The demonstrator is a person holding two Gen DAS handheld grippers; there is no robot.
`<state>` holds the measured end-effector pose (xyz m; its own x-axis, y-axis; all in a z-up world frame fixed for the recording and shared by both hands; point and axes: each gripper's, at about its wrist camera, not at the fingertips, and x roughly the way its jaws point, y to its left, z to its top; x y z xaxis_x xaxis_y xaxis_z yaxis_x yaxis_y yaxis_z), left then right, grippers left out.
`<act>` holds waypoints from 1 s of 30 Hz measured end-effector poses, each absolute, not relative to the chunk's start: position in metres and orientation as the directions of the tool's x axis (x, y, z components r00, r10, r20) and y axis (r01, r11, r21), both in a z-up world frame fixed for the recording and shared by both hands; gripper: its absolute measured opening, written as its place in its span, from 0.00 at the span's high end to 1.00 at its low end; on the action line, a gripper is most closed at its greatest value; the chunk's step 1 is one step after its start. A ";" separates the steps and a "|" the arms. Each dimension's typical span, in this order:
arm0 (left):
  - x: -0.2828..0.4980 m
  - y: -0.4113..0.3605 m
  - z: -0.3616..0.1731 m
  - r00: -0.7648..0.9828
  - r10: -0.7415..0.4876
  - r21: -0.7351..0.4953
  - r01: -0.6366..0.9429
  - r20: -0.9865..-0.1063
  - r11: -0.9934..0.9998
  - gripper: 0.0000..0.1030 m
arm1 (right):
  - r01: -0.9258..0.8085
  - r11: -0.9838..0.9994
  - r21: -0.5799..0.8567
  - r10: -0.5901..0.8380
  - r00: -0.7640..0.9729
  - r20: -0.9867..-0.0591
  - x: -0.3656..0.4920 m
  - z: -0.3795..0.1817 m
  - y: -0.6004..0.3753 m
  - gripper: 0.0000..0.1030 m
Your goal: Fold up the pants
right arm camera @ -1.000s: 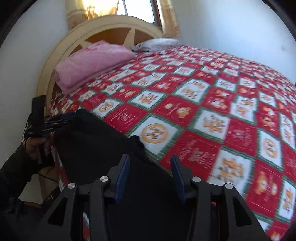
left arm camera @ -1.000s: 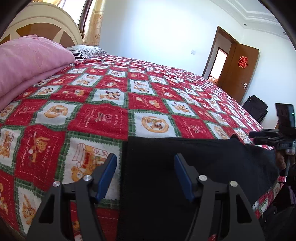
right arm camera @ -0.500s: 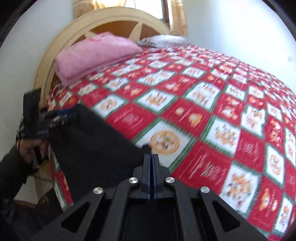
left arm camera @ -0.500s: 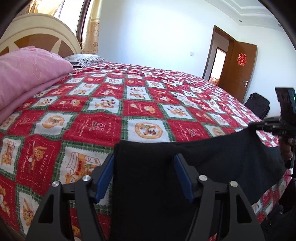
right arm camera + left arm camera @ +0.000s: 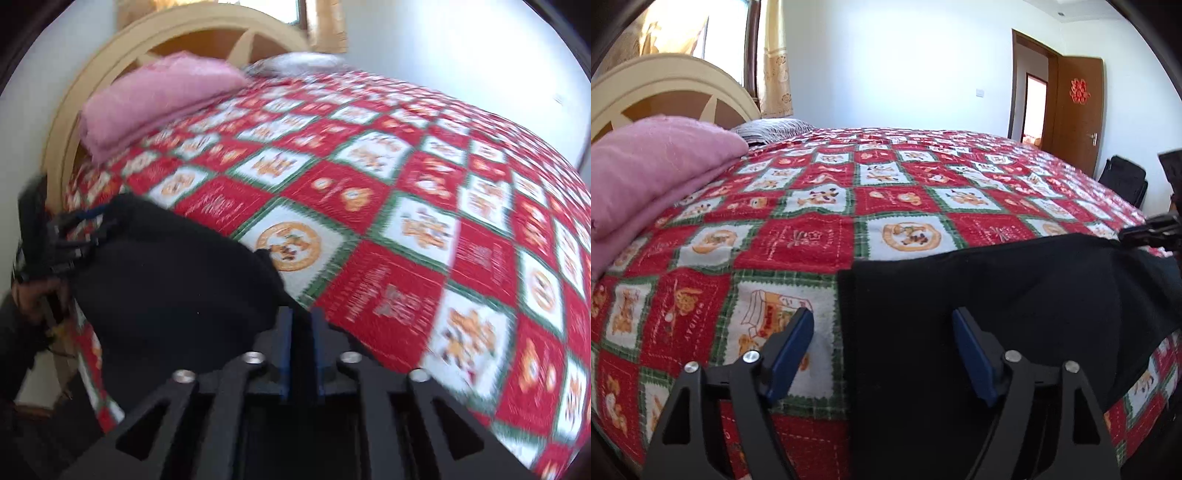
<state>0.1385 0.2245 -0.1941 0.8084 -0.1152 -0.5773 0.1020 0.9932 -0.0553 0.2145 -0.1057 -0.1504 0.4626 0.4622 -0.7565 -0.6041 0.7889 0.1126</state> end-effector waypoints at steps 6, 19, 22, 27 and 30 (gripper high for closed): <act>0.139 0.230 -0.198 0.814 -0.124 -0.093 0.086 -0.567 0.992 0.13 | -0.723 0.672 0.157 0.593 0.400 -0.698 0.152 -0.142 -0.090 0.81; 0.139 0.240 -0.203 0.822 -0.131 -0.114 0.082 -0.554 0.990 0.05 | -0.807 0.590 0.022 0.500 0.344 -0.795 0.108 -0.181 -0.059 0.80; 0.132 0.240 -0.195 0.828 -0.103 -0.097 0.059 -0.552 0.994 0.05 | -0.807 0.590 -0.002 0.464 0.341 -0.818 0.113 -0.192 -0.056 0.72; 0.116 0.236 -0.170 0.864 -0.005 -0.003 0.004 -0.504 1.000 0.05 | -0.776 0.630 0.002 0.480 0.387 -0.787 0.104 -0.176 -0.083 0.70; 0.111 0.231 -0.155 0.878 -0.029 -0.024 0.020 -0.479 1.000 0.05 | -0.703 0.711 0.008 0.468 0.464 -0.752 0.101 -0.157 -0.137 0.66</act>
<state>0.1105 0.2307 -0.1545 0.8775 -0.0290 -0.4787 0.0201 0.9995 -0.0238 0.1008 -0.1369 -0.1565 0.4640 0.4677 -0.7523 -0.7034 0.7108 0.0081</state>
